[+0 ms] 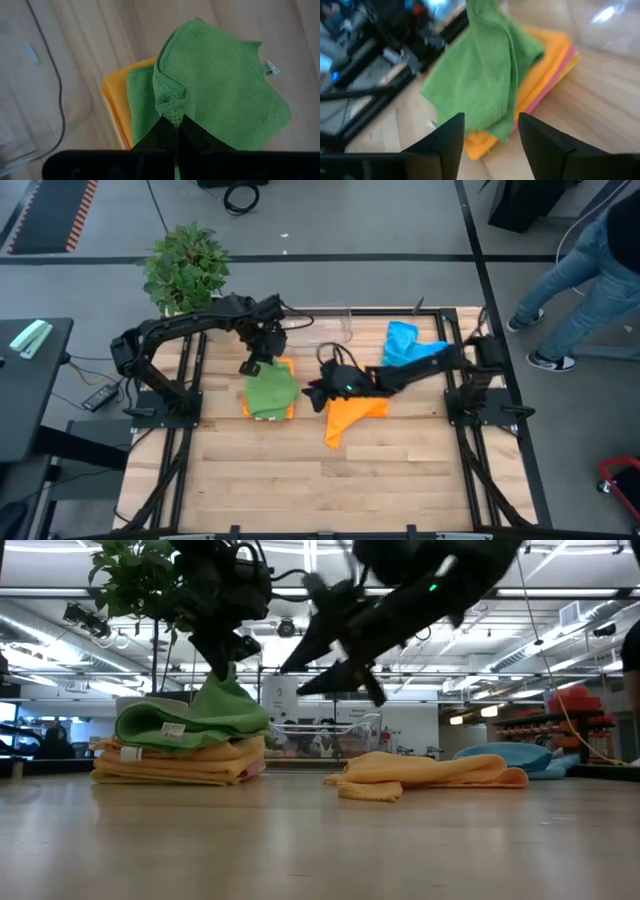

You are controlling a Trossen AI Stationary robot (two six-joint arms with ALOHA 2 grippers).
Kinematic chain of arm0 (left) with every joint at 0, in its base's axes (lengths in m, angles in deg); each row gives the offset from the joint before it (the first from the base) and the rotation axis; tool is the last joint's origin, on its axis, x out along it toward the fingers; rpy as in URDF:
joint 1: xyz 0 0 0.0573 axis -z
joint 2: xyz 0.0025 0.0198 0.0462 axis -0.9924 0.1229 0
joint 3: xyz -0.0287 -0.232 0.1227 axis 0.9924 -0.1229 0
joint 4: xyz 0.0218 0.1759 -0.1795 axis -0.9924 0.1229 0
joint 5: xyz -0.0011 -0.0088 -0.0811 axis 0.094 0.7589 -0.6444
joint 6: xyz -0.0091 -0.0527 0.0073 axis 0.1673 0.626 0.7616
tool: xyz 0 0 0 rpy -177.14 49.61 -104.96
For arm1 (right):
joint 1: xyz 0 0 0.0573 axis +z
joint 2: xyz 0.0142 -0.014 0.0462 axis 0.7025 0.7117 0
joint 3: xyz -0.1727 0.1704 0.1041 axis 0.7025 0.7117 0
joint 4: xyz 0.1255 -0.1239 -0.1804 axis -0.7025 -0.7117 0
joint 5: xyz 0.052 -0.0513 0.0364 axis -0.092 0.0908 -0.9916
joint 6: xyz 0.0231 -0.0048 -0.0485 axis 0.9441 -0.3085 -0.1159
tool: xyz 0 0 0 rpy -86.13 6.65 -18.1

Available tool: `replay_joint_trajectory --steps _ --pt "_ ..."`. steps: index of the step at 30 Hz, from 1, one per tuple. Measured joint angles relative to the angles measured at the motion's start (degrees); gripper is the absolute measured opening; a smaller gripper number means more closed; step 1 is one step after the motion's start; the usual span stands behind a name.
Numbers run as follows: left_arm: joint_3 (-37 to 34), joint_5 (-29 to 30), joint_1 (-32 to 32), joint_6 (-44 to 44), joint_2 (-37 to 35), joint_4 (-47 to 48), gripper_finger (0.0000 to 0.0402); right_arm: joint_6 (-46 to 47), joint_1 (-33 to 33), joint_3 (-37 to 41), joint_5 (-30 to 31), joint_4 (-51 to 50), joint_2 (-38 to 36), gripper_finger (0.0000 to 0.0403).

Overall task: Fold microfiber towels
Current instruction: Stack the folded green microfiber cloth on top of the folded orange microfiber cloth

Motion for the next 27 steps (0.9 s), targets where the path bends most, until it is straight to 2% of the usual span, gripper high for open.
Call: replay_joint_trajectory --steps 3,7,12,22,27 --pt "0.0 0.02 -0.03 0.96 0.0 -0.46 0.0005 -2.28 -3.8 -3.9 -7.79 -0.22 4.88 0.0205" --pt "0.0 0.0 -0.01 1.19 -0.02 -0.3 0.0006 -5.15 -6.64 -4.98 -8.49 0.16 7.28 0.0222" --pt "0.0 0.09 -0.75 -0.49 -0.02 -0.97 0.0005 -3.0 -8.75 -4.63 -17.04 6.01 9.56 0.0245" --pt "0.0 0.22 -3.8 -1.52 0.0 -4.14 0.0005 3.43 -8.45 -4.73 -16.56 14.92 14.02 0.0257" --pt "0.0 0.22 -4.05 -1.45 0.0 -5.19 0.001 4.19 -8.08 -4.73 -16.04 14.0 14.3 0.0225"
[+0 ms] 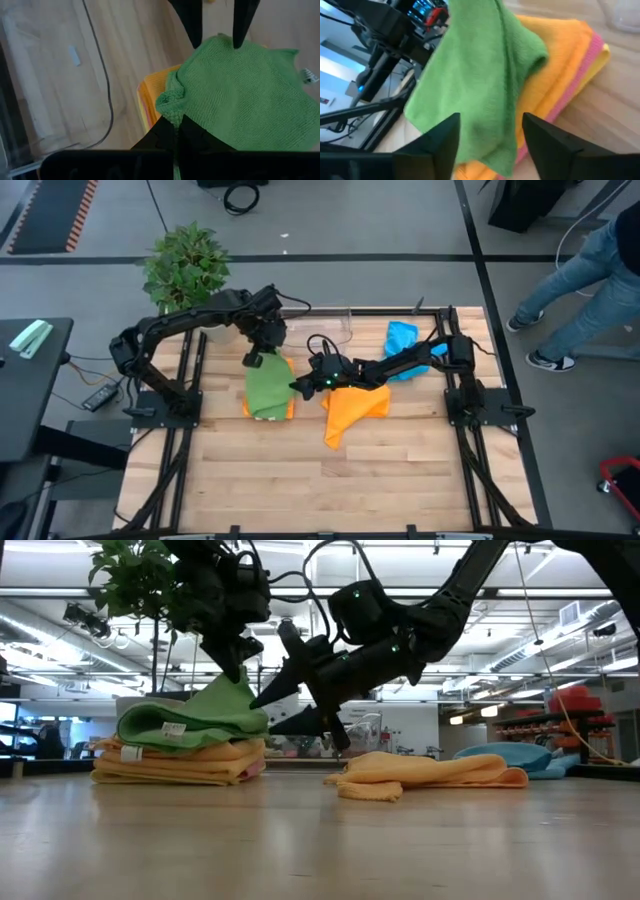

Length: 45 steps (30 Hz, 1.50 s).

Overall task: Fold microfiber towels
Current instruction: Stack the folded green microfiber cloth on top of the folded orange microfiber cloth

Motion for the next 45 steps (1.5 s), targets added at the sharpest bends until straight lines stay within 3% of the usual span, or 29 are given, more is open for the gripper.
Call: replay_joint_trajectory --steps 10,15,19,24,30,45 --pt "0.0 0.0 0.02 1.22 0.0 0.14 0.0012 0.2 0.81 -0.57 -0.9 -1.62 -0.36 0.0014" --pt "0.0 0.0 0.02 1.24 0.0 0.44 0.0005 1.29 2.15 -1.52 -1.29 -1.8 -1.9 0.0011" --pt "0.0 -0.01 0.02 1.45 0.0 1.19 0.0013 2.71 4.33 -7.09 0.2 -3.53 -2.67 0.001" --pt "0.0 -0.02 0.3 1.57 0.0 5.02 0.0006 2.54 7.56 -19.5 6.51 -17.23 0.11 0.0009" --pt "0.0 -0.15 0.99 1.26 0.0 6.25 0.0009 5.03 9.07 -30.37 8.48 -28.48 6.76 0.0008" --pt "0.0 0.8 5.7 1.2 3.37 -2.66 0.001 12.03 12.75 -30.97 15.63 -36.3 7.83 0.0007"
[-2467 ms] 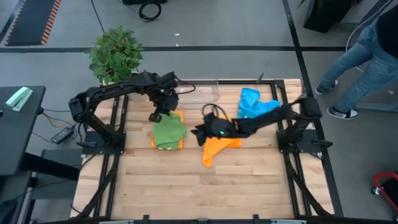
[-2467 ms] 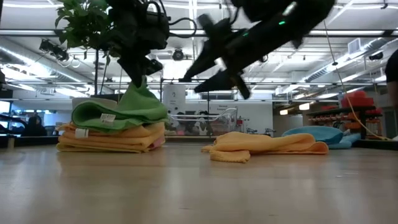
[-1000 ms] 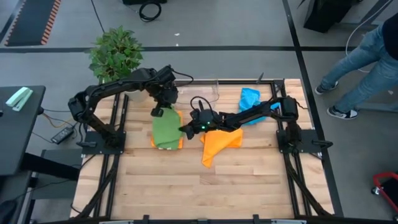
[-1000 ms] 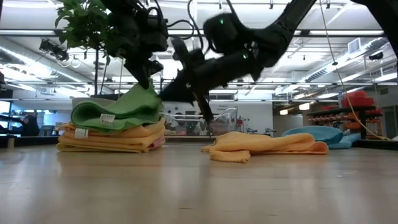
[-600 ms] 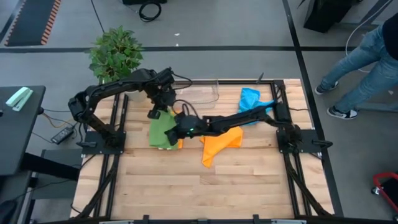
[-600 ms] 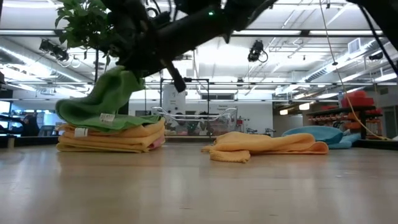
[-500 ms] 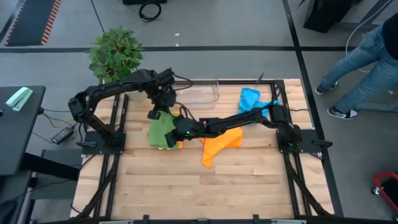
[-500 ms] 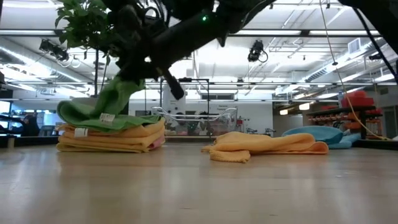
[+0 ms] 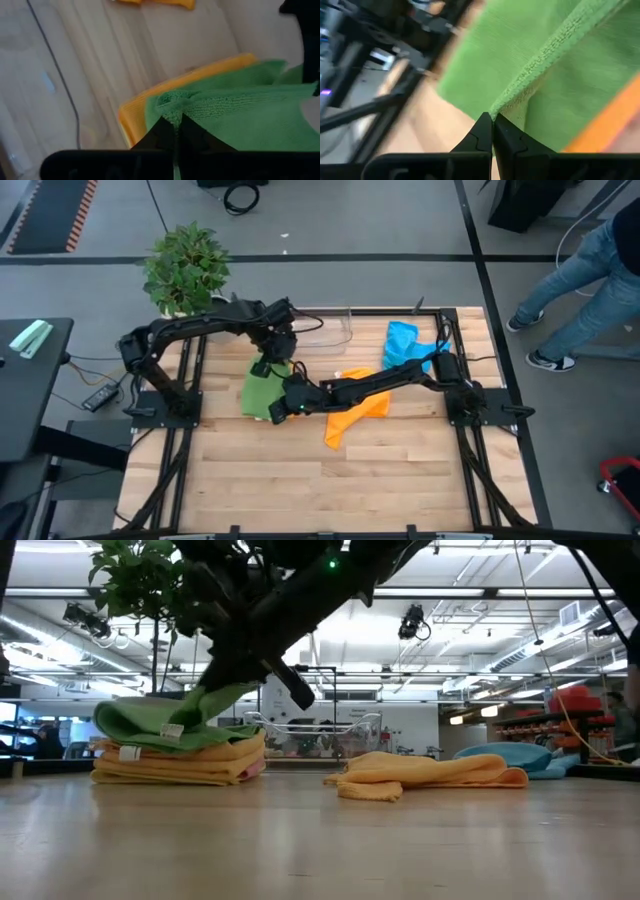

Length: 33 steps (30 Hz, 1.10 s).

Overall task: Fold microfiber towels
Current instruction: Stack the folded green microfiber cloth on top of the folded orange microfiber cloth

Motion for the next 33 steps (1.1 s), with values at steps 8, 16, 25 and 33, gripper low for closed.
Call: replay_joint_trajectory --steps 8,16,25,33 --pt "0.0 0.33 0.04 0.39 2.4 -0.08 0.0011 1.19 0.01 0.11 -0.02 -3.87 -0.05 0.0007" --pt "0.0 -0.12 0.42 4.11 5.0 -1.66 0.005 0.86 0.06 0.11 -0.73 -7.29 -0.16 0.0019" --pt "0.0 1.72 0.7 4.77 5.04 -2.86 0.0181 -0.63 -0.2 0.11 -1.6 -9.19 -0.36 0.0087" --pt "3.75 6.39 -2.75 11.82 1.8 5.0 0.0245 -5.48 -2.15 0.11 -3.04 -24.05 -6.32 0.017"
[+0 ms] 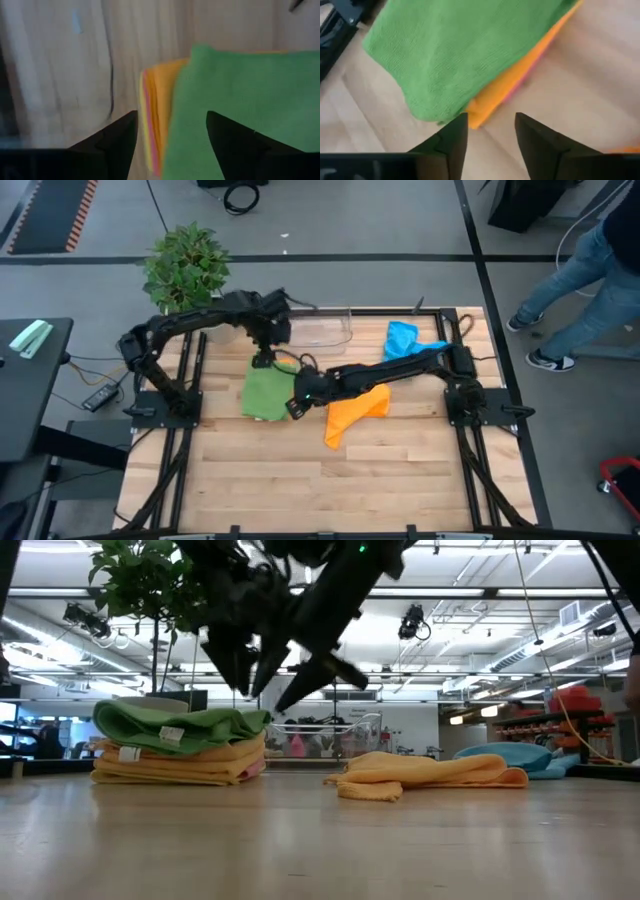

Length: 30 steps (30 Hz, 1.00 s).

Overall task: Fold microfiber towels
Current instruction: Stack the folded green microfiber cloth on top of the folded orange microfiber cloth

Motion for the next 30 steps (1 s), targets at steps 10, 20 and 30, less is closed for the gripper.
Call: replay_joint_trajectory --steps 10,20,30 --pt "-14.55 -13.84 -3.32 11.69 -19.87 3.21 0.0197 -8.83 -2.77 -0.07 0.81 8.04 -2.32 0.0124" --pt "-42.03 -17.75 5.69 25.18 -36.47 -19.03 0.0058 -13.09 -8.85 0.11 -2.51 14.43 4.85 0.0006" --pt "-50.33 -13.14 10.17 32.61 -36.93 -30.18 0.0012 -15.93 -13.13 0.0 -3.02 16.26 6.97 0.0004"
